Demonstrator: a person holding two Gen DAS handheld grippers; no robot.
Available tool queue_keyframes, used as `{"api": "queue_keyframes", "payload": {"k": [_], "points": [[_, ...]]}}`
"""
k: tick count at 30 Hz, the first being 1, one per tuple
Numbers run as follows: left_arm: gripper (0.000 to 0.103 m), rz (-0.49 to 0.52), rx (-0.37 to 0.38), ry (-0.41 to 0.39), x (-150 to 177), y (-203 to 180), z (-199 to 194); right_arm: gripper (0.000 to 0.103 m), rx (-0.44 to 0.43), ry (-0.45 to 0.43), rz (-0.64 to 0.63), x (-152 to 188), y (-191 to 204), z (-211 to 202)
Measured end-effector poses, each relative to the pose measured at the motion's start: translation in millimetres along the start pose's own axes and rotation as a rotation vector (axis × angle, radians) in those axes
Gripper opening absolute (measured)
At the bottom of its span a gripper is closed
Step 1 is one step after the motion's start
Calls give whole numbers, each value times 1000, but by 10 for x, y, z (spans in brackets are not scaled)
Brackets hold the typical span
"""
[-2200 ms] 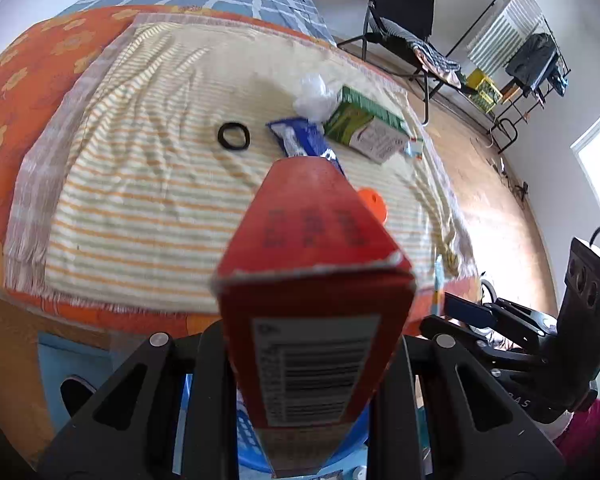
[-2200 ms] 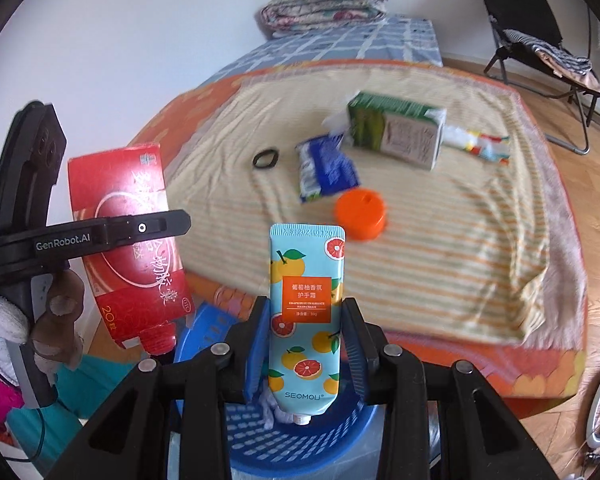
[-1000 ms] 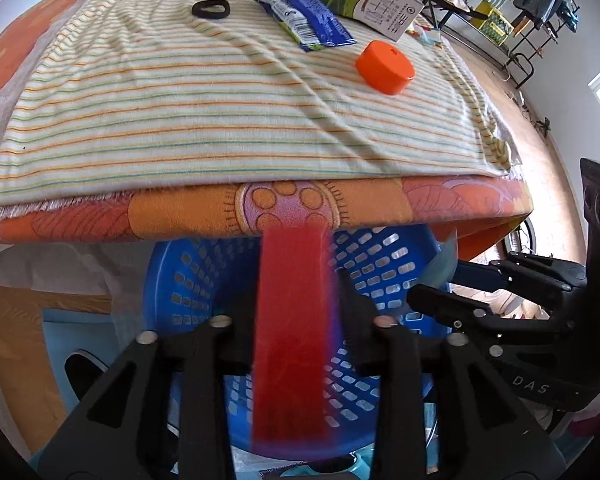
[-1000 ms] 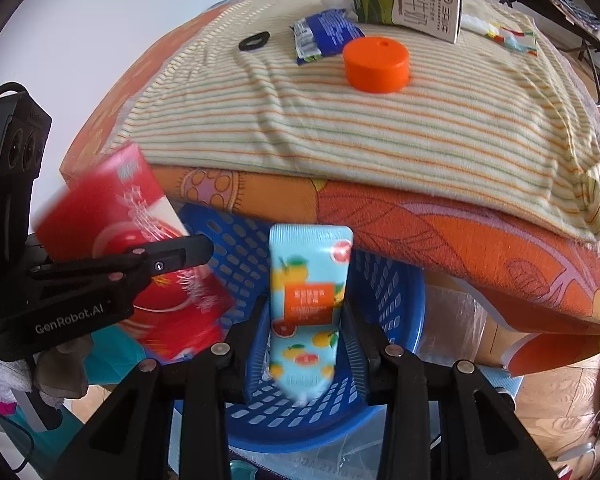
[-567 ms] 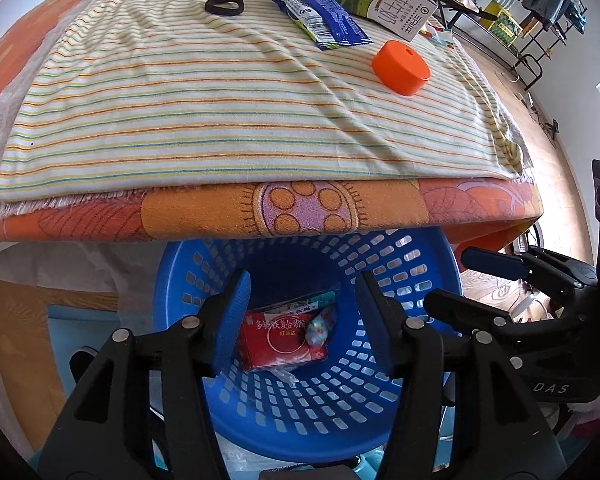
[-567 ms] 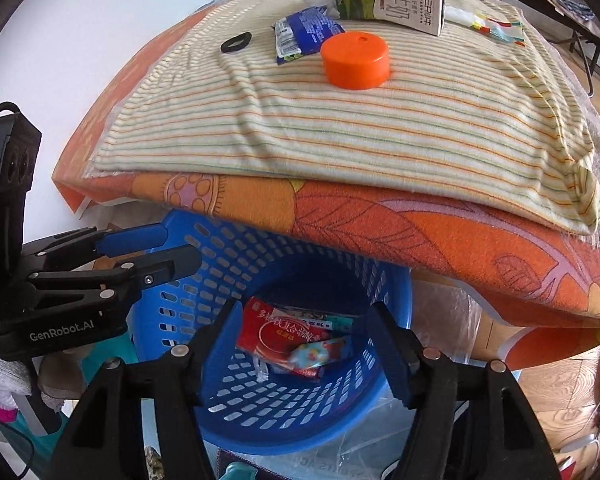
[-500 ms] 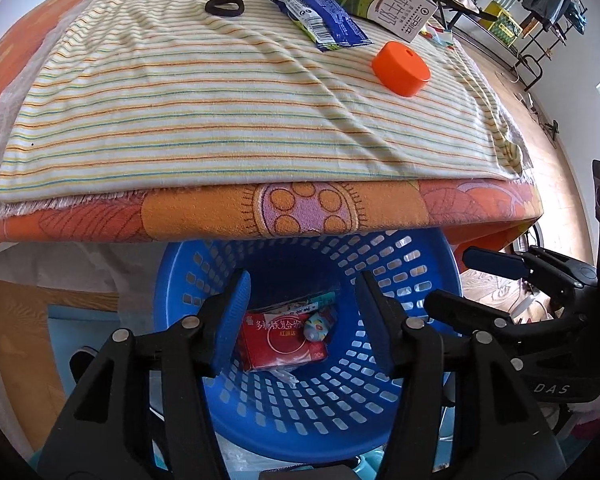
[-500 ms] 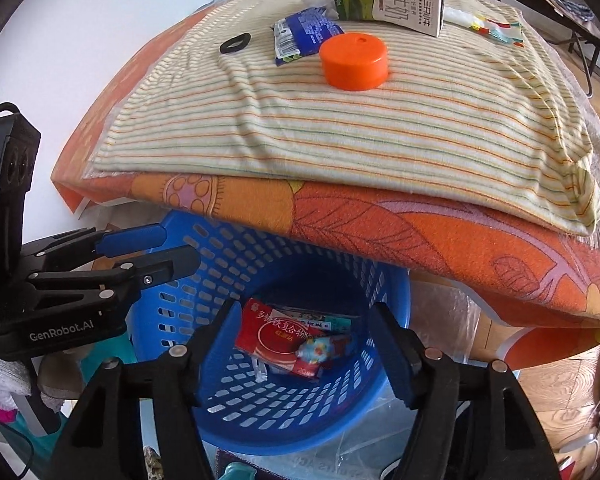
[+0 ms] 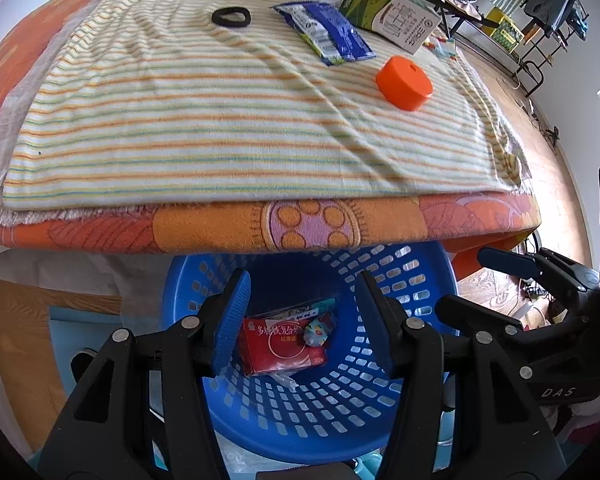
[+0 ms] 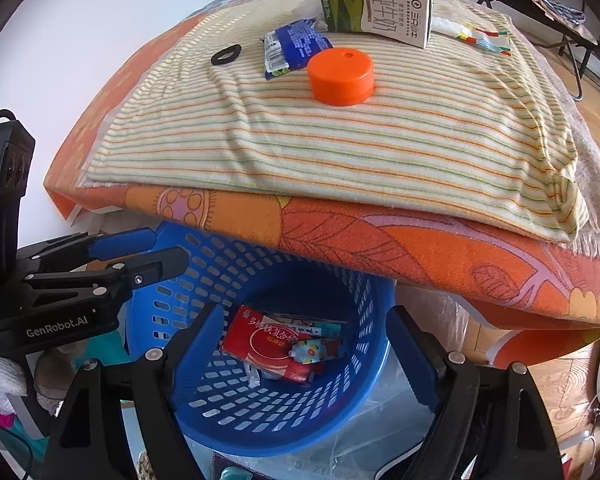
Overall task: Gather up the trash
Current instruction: 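Move the left gripper to the black hair tie and close on it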
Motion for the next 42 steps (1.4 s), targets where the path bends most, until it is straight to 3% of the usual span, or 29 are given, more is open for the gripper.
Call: {"api": "queue_keyframes", "payload": {"k": [17,30,42], "points": [[56,-15,14,-111,-451,42,-351,85,48,-126,-21,-259,17,-351],[56,2,-34,-156,-1096,219,-350,85,36,-229,4,-623,-131,-438],[56,27,-76,-159,-1629,501,-89,85,8,-175,35,-1045,-146,-189]]}}
Point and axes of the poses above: each gripper's, at about its wrist camera, not at the fingertips, and z roughly the way its jaws point, y to its left, x to its underside, the point moved 3 cm from there along z, roughly the way its jaws point, and after that the axes turned 13 degrees about x, right-handed, at the moved point
